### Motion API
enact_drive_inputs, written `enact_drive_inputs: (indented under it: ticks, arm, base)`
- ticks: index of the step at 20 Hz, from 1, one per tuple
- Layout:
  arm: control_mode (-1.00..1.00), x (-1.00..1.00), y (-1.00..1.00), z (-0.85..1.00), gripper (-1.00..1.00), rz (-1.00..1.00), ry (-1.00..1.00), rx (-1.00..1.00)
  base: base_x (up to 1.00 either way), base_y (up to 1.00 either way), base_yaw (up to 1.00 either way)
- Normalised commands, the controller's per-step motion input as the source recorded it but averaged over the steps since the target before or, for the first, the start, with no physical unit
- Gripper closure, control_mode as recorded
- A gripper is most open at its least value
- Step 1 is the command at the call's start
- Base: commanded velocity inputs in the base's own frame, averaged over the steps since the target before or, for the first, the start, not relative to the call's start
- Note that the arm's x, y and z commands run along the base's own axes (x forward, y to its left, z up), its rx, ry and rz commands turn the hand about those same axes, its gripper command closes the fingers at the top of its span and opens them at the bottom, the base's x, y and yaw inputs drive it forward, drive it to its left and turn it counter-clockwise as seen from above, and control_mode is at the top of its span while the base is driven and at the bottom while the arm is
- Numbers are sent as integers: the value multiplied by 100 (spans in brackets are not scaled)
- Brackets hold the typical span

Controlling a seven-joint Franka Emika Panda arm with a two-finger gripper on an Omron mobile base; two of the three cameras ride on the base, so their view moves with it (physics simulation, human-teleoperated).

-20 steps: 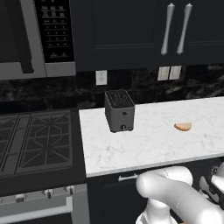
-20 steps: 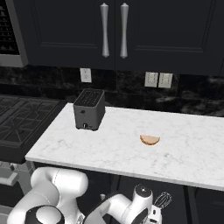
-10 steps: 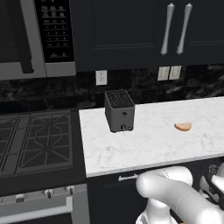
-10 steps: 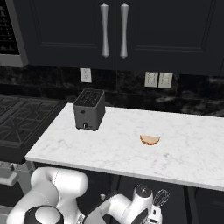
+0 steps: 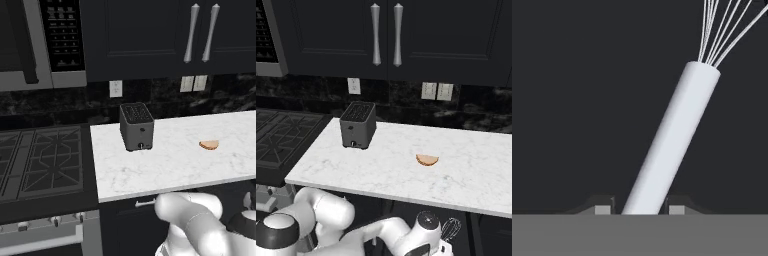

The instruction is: Pick the whisk from the drawer and place it on the counter.

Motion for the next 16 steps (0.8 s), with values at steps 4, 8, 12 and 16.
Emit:
enact_drive_inputs:
  ticks: [4,8,12,16]
  arm:
    - [-100,-94,-11,22,100,-5,1,-5]
    - [-100,-16,19,96,100,-12,0,-5]
    - [-100,9,33,100,100,-8,0,0]
    - [-100,43,43,97,100,-2,-5,0]
  base:
    - [0,0,0]
    - [0,0,0]
    - [0,0,0]
    - [0,0,0]
